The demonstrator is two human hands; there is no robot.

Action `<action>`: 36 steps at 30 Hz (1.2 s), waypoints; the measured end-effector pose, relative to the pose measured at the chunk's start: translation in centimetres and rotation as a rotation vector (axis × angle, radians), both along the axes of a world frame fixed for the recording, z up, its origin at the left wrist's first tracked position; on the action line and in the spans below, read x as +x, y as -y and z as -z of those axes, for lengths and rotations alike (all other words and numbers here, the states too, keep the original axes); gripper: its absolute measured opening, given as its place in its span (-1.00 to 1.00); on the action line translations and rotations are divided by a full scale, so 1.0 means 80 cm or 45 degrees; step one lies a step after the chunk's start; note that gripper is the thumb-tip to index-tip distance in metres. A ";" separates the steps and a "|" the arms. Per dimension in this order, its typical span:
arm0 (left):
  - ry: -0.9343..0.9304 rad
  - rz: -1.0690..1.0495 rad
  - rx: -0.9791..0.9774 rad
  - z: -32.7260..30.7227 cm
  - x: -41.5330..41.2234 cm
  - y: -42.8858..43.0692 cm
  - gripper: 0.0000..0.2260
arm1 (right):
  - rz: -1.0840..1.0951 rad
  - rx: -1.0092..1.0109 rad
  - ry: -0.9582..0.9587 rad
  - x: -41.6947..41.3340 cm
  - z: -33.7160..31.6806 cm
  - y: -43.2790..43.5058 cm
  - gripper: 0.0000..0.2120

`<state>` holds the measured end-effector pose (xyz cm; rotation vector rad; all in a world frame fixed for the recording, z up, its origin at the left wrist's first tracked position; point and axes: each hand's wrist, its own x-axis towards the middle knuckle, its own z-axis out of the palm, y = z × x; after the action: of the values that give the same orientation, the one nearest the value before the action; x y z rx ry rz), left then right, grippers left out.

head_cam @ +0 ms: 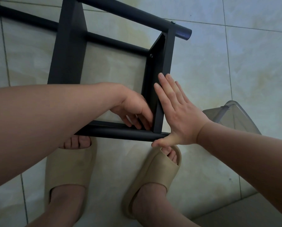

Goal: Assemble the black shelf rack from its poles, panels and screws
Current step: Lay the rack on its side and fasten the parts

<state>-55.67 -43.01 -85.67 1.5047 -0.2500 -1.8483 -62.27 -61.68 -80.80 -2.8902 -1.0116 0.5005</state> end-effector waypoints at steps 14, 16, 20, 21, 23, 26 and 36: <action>0.043 -0.109 -0.038 0.001 -0.003 0.003 -0.89 | 0.000 0.009 0.002 0.000 0.002 0.000 0.31; 0.043 -0.093 -0.047 0.000 -0.001 0.002 -0.88 | 0.003 0.010 -0.001 0.000 0.002 0.000 0.31; 0.023 -0.094 -0.037 -0.001 -0.002 0.001 -0.89 | 0.004 0.009 -0.003 0.000 0.001 0.000 0.32; 0.014 -0.098 -0.025 0.000 -0.003 0.001 -0.90 | 0.004 0.010 -0.002 0.000 0.000 0.000 0.32; 0.005 -0.092 -0.010 0.002 -0.005 0.001 -0.91 | 0.004 0.008 -0.001 0.000 0.000 0.000 0.32; 0.006 -0.085 -0.022 0.003 -0.006 0.002 -0.92 | 0.004 0.009 -0.002 0.000 0.000 0.000 0.32; 0.014 -0.131 -0.042 0.003 -0.003 0.005 -0.89 | -0.003 0.016 0.002 0.000 0.002 0.001 0.31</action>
<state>-55.95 -43.41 -85.89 1.4781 -0.2037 -1.7475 -62.26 -61.74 -80.94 -2.8791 -1.0152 0.4909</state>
